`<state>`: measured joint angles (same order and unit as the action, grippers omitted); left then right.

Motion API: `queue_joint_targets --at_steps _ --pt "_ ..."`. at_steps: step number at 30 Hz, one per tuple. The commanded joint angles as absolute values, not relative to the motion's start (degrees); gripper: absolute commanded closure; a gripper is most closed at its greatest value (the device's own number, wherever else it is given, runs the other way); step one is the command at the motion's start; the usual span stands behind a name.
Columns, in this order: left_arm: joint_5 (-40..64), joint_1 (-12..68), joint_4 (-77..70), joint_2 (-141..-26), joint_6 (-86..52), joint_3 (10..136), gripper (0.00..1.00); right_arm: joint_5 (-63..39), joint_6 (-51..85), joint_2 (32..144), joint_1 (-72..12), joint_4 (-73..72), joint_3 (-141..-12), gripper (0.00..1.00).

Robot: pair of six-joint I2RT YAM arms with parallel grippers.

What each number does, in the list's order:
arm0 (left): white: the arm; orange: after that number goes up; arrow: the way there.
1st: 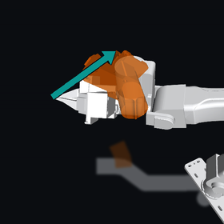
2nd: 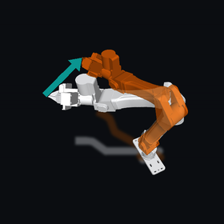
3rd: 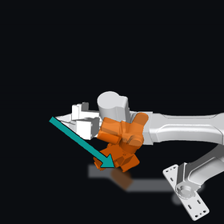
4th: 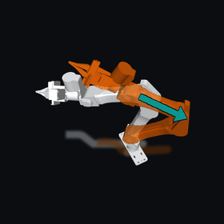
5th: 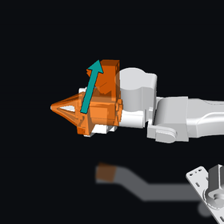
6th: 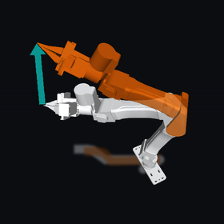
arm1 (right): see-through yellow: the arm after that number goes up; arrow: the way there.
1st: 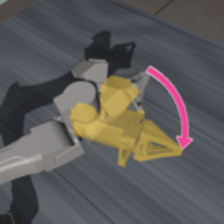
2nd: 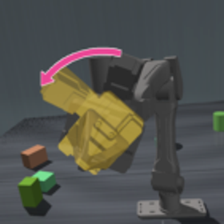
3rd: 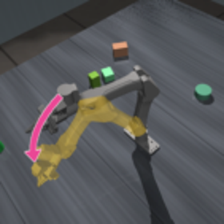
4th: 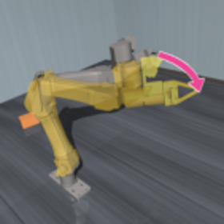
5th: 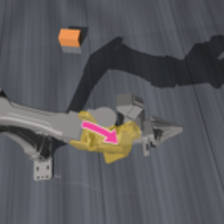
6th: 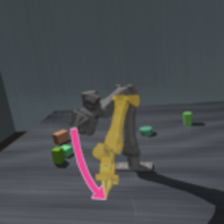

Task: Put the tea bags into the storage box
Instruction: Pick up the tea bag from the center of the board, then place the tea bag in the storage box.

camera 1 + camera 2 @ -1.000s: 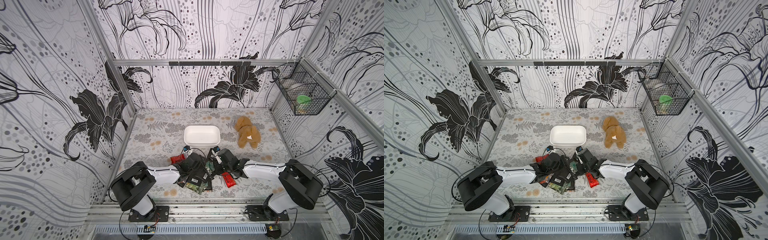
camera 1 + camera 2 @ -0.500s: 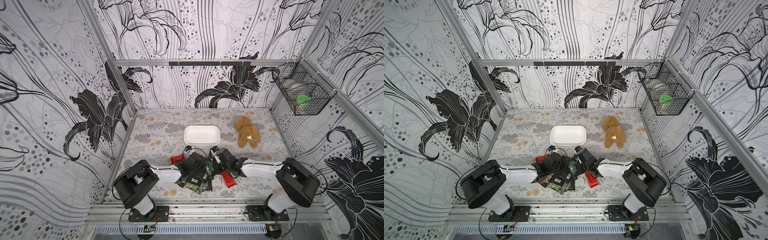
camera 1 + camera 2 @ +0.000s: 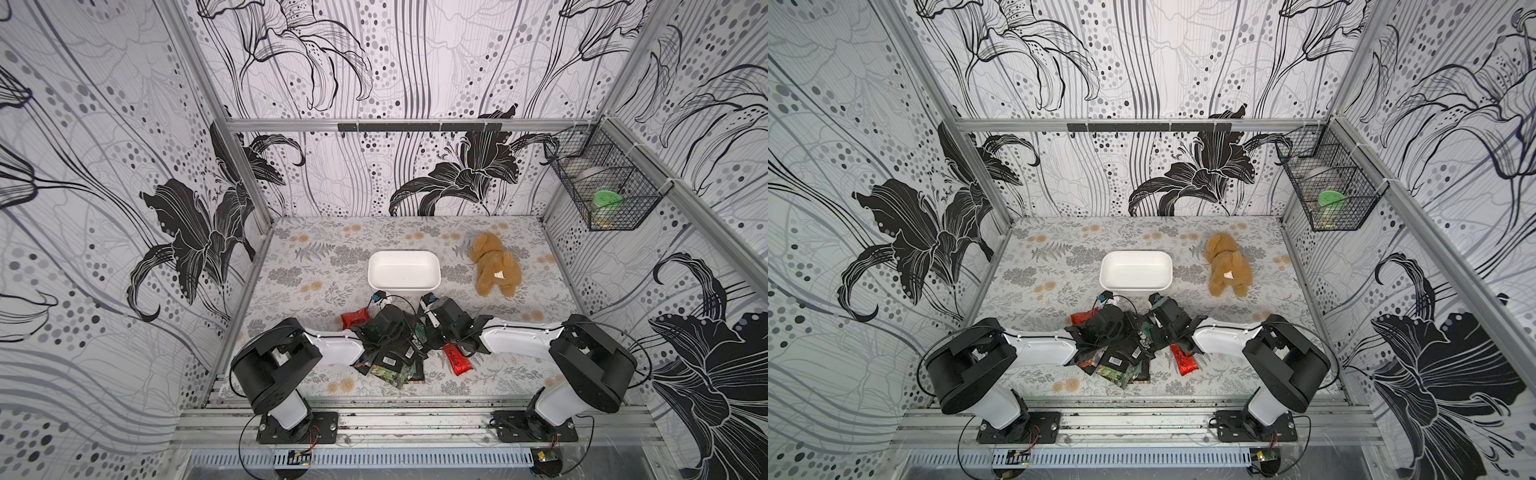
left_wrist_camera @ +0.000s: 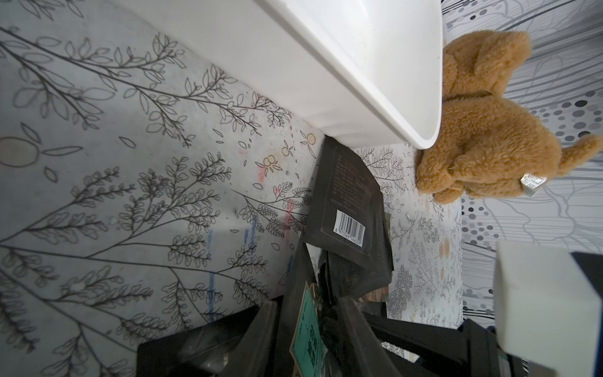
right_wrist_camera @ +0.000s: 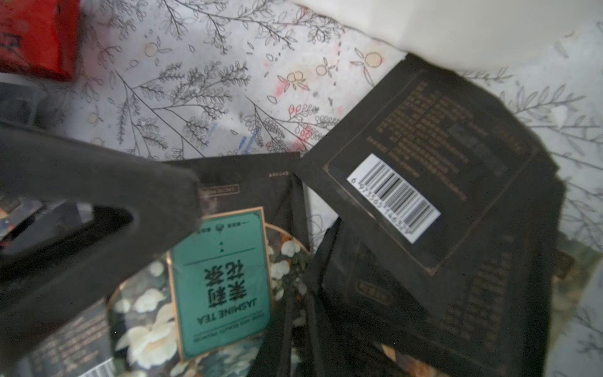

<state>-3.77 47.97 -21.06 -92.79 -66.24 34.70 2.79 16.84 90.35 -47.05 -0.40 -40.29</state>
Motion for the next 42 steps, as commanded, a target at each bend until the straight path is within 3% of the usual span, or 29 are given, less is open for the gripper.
queue_joint_targets --at_steps 1,12,18,25,28,33,35,42 --pt "-2.9 48.1 -24.1 -93.9 -66.4 35.1 0.66 4.0 16.2 91.3 -47.6 1.2 -41.5 0.86" --pt "-1.5 48.2 -25.4 -94.9 -67.0 34.8 0.73 5.4 16.7 91.1 -48.6 0.6 -41.2 0.86" --pt "-1.9 48.1 -24.4 -92.9 -66.8 34.2 0.9 6.8 16.8 88.5 -49.1 -0.9 -39.6 0.86" --pt "-5.3 48.2 -18.7 -87.2 -65.7 33.4 1.0 13.9 18.3 77.5 -49.2 -4.3 -33.8 0.83" --pt "-8.2 48.1 -13.8 -83.1 -64.1 33.6 1.0 19.5 19.4 70.2 -49.2 -4.7 -30.4 0.77" --pt "-16.5 48.2 -0.1 -75.4 -58.9 36.7 1.0 31.0 23.1 58.3 -49.1 -2.4 -25.9 0.54" --pt "-20.1 48.1 6.8 -74.2 -56.4 40.5 1.0 34.0 24.7 54.9 -49.2 -1.5 -24.9 0.5" --pt "-27.1 48.0 12.6 -76.8 -49.9 54.8 1.0 32.1 24.5 46.6 -49.1 -4.5 -21.0 0.31"
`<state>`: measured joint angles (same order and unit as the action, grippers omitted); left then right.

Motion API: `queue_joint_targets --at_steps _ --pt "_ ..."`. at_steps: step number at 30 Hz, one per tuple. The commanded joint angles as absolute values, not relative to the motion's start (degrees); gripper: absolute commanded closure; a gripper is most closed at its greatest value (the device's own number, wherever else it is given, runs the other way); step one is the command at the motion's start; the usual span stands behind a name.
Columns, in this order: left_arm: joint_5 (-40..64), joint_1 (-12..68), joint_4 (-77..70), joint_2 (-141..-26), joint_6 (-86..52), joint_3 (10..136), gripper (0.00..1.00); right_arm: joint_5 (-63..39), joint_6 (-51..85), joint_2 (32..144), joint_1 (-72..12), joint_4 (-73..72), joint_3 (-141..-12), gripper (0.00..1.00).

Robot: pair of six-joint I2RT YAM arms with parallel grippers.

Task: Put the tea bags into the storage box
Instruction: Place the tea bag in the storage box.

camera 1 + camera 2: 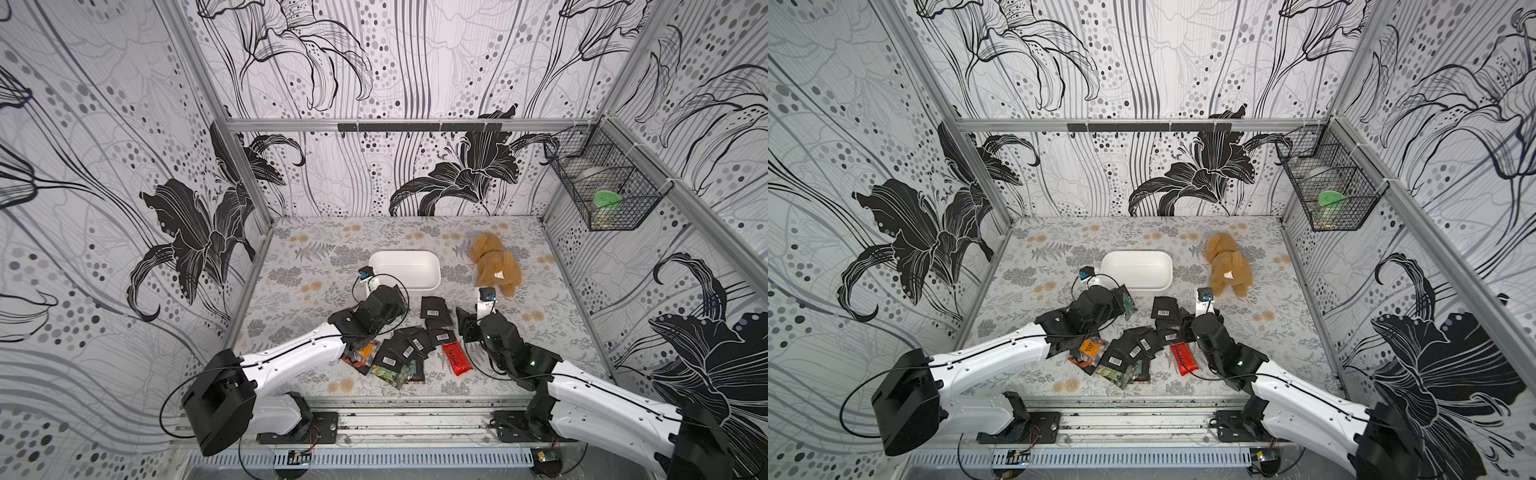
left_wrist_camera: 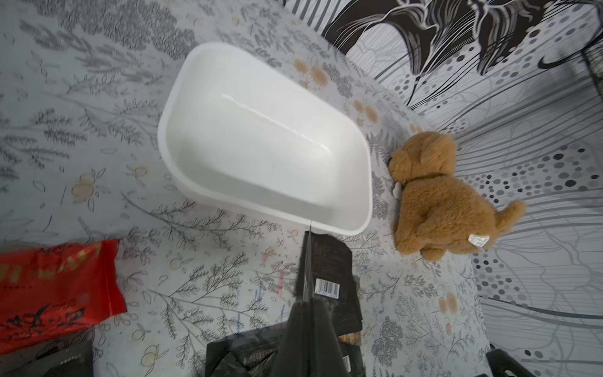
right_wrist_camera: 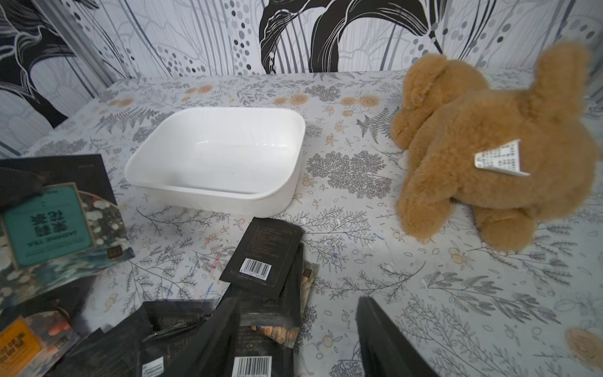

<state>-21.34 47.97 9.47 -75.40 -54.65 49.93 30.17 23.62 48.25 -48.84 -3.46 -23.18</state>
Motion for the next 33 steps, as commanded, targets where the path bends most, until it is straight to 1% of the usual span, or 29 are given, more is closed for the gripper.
queue_joint_targets --at_steps 1,2,3,5,6,10,12,15,20,26,27,28,29,30,31,32,33 --pt "-27.5 47.8 12.0 -77.9 -50.0 56.1 1.0 32.1 24.9 46.3 -49.1 -4.9 -20.7 0.3" --pt "-26.7 47.1 10.3 -79.4 -49.5 57.4 1.0 32.5 25.4 46.1 -49.1 -4.9 -20.5 0.28" --pt "-24.8 46.2 8.2 -81.1 -48.8 58.8 1.0 33.2 26.2 46.0 -49.1 -5.0 -20.4 0.21" --pt "-21.7 44.1 6.7 -85.1 -48.6 62.3 1.0 35.3 28.3 46.1 -49.1 -5.1 -19.9 0.02" --pt "-20.2 43.0 6.8 -87.6 -48.4 64.7 1.0 36.9 29.7 46.3 -49.1 -4.7 -19.8 0.04" --pt "-17.7 40.6 8.7 -97.0 -47.0 74.2 1.0 40.5 31.1 45.7 -49.1 -5.3 -18.8 0.04" --pt "-16.6 39.9 8.9 -101.5 -46.2 78.3 1.0 39.7 30.2 44.8 -49.1 -9.7 -16.4 0.04" --pt "-15.8 38.8 9.8 -106.8 -46.5 82.7 1.0 35.9 26.8 44.0 -49.1 -13.5 -14.6 0.04" --pt "-12.8 36.5 8.7 -112.8 -47.3 86.2 1.0 34.2 25.8 45.5 -49.2 -15.0 -14.4 0.04" --pt "-11.1 34.5 6.5 -114.4 -46.5 85.5 1.0 34.8 25.5 47.7 -49.2 -12.0 -16.7 0.04" --pt "-10.8 34.4 6.7 -114.6 -46.3 85.6 0.99 35.2 25.5 47.7 -49.1 -11.1 -17.1 0.04" --pt "-10.7 34.1 7.0 -114.6 -45.9 85.7 0.92 36.2 25.9 47.5 -49.1 -9.6 -17.6 0.04" --pt "-10.7 34.0 7.2 -114.5 -45.1 85.7 0.82 37.8 27.0 47.3 -49.1 -8.1 -18.0 0.04" --pt "-10.9 33.8 7.4 -114.5 -44.3 85.8 0.7 39.1 27.6 47.0 -49.2 -7.0 -18.3 0.04" --pt "-11.7 33.6 8.3 -114.4 -43.7 86.0 0.53 40.0 27.9 46.6 -49.2 -5.7 -18.7 0.04" --pt "-12.4 33.4 9.6 -114.3 -43.2 86.5 0.46 40.3 27.9 46.1 -49.2 -4.7 -18.9 0.04" --pt "-12.8 33.0 10.8 -114.0 -42.8 86.9 0.42 40.2 27.5 45.6 -49.2 -4.6 -18.8 0.04"
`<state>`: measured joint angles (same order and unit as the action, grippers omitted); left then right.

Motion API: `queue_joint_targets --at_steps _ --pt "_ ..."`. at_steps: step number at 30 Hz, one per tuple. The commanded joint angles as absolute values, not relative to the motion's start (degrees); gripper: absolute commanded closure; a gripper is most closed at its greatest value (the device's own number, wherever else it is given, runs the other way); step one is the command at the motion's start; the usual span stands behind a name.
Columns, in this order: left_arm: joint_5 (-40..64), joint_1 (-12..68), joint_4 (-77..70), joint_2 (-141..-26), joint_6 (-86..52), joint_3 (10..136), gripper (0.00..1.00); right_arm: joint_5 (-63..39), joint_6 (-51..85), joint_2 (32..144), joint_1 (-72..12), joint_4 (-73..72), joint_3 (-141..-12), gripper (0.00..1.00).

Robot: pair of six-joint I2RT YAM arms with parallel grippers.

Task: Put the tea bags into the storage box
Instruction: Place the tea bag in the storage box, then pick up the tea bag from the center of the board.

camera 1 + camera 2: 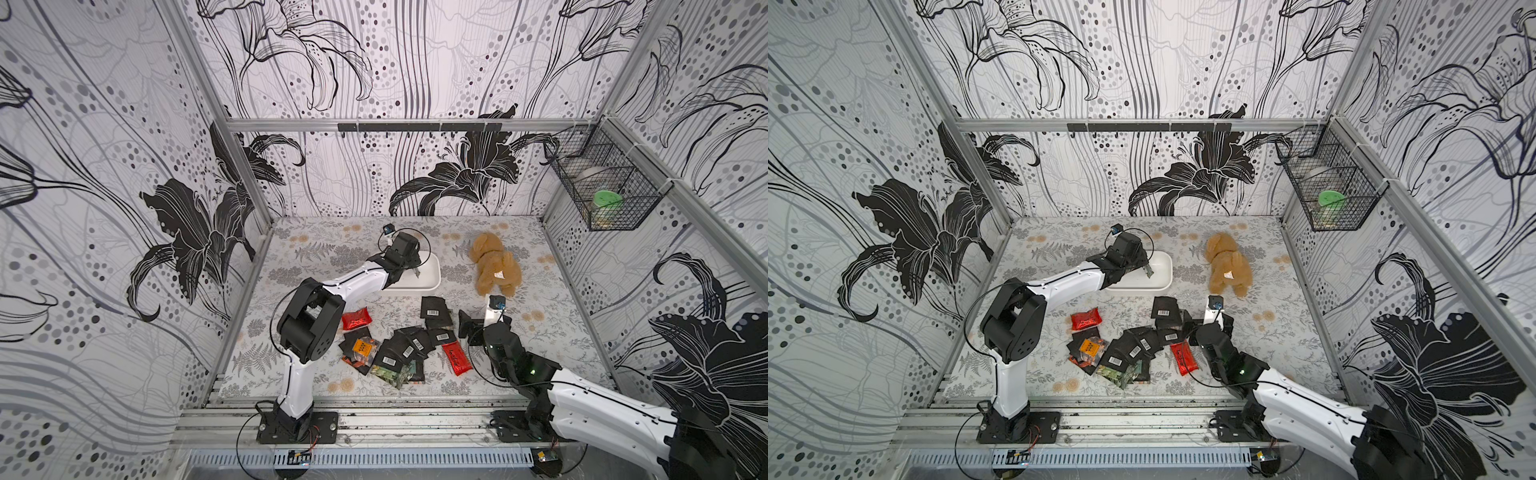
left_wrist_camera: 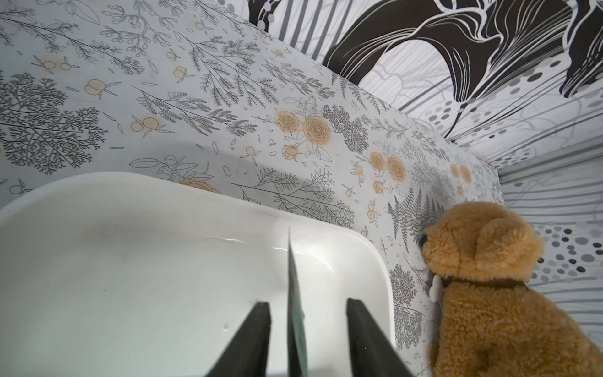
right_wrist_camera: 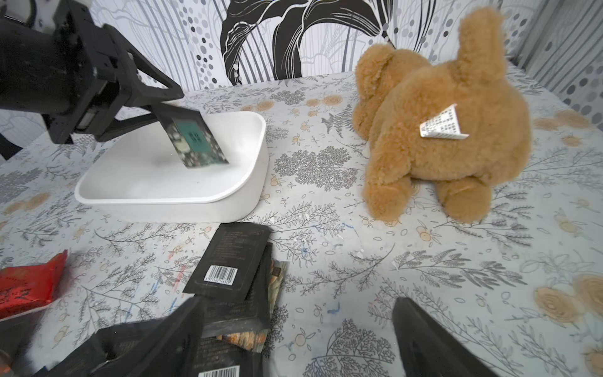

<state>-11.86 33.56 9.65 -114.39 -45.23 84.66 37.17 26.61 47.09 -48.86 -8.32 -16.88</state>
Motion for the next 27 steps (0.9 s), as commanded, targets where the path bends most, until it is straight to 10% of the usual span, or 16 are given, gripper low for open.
queue_joint_targets --at_steps 1,18,27 --pt "-13.2 32.7 11.8 -113.3 -42.5 87.0 0.35 39.7 27.0 45.0 -49.1 -4.7 -18.5 0.04" --pt "-4.7 37.9 2.9 -79.9 -50.9 50.4 0.23 21.1 20.3 42.8 -49.1 -14.2 -15.2 0.01" --pt "-6.0 48.9 -6.4 -70.6 -62.3 33.9 0.29 7.8 18.4 60.3 -49.1 -11.6 -22.6 0.33"
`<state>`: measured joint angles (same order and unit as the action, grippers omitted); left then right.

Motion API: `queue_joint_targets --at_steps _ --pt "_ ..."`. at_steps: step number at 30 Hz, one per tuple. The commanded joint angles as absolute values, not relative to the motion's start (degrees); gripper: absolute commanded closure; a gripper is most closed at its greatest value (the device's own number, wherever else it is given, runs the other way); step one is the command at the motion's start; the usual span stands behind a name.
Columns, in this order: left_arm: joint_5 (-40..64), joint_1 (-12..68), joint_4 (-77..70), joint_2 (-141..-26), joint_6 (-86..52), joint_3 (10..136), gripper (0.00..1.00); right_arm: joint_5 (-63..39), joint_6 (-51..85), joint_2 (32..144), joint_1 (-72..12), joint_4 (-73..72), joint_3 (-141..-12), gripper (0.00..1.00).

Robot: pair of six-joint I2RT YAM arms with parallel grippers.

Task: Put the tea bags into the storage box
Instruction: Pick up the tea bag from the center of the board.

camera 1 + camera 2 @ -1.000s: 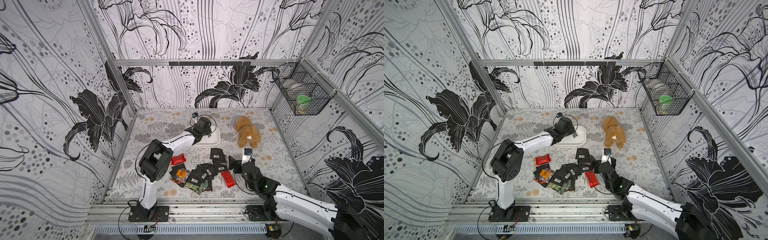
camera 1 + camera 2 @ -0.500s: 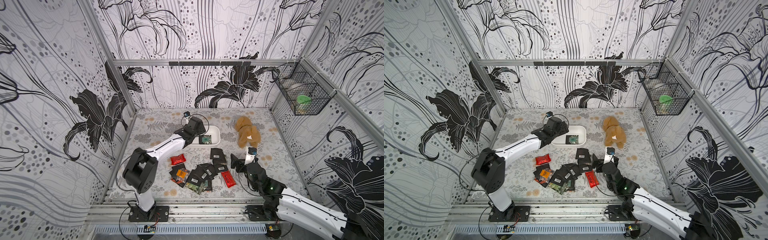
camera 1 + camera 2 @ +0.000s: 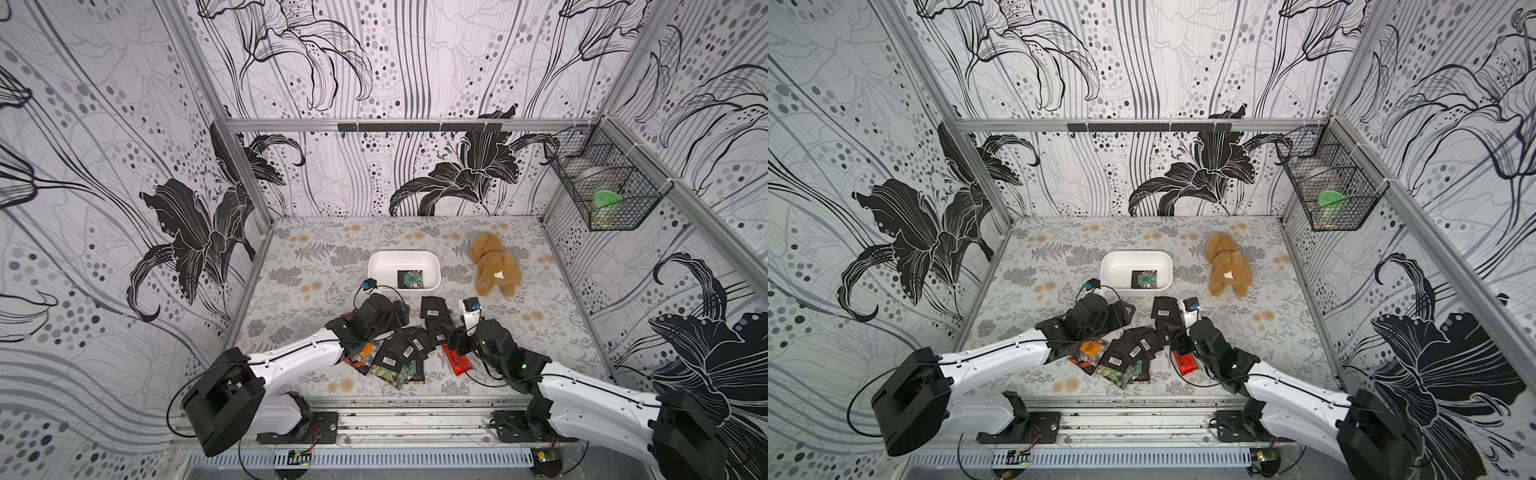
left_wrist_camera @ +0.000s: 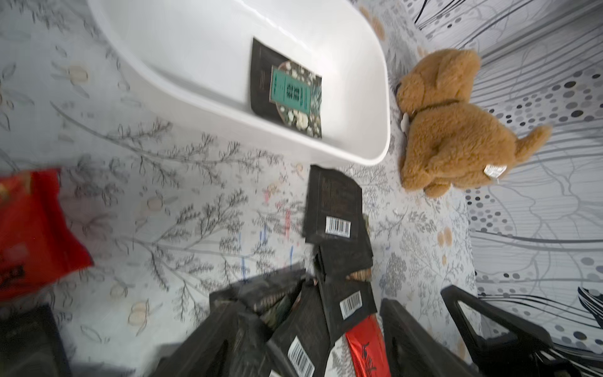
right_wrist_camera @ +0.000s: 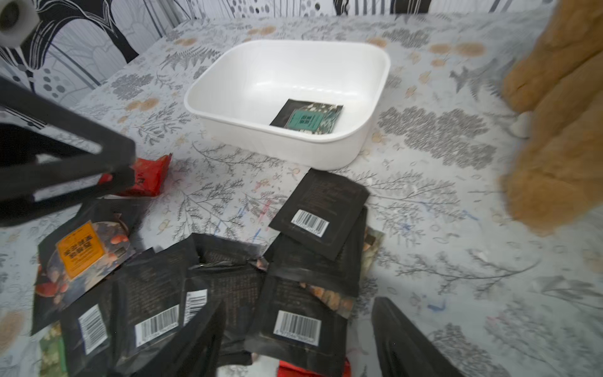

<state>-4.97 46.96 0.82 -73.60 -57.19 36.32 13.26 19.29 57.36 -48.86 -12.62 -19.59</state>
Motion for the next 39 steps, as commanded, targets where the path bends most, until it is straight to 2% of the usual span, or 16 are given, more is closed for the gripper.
queue_joint_targets --at_steps 1,4,6,12,17,21,39 --pt "-6.3 49.8 -7.7 -69.9 -63.4 32.5 0.31 6.9 18.4 62.3 -49.1 -11.2 -23.5 0.38" --pt "-7.8 52.5 -9.2 -69.4 -66.4 30.1 0.34 4.4 18.2 67.1 -49.1 -11.1 -25.5 0.5" --pt "-7.9 53.8 -10.3 -70.0 -68.0 29.1 0.35 3.6 18.1 69.7 -49.1 -10.5 -26.7 0.52" --pt "-8.5 56.1 -13.7 -73.0 -71.1 28.5 0.41 1.8 17.3 75.5 -49.1 -8.4 -29.5 0.65" --pt "-10.5 56.8 -13.6 -75.3 -73.8 28.3 0.47 1.9 16.9 77.8 -49.1 -7.4 -30.6 0.69" --pt "-10.8 57.1 -13.8 -77.6 -75.2 28.4 0.5 0.9 16.7 80.7 -49.2 -6.2 -32.3 0.79" --pt "-11.4 58.8 -18.6 -85.1 -78.5 28.4 0.53 2.0 16.9 86.5 -49.2 -3.0 -35.6 0.81"
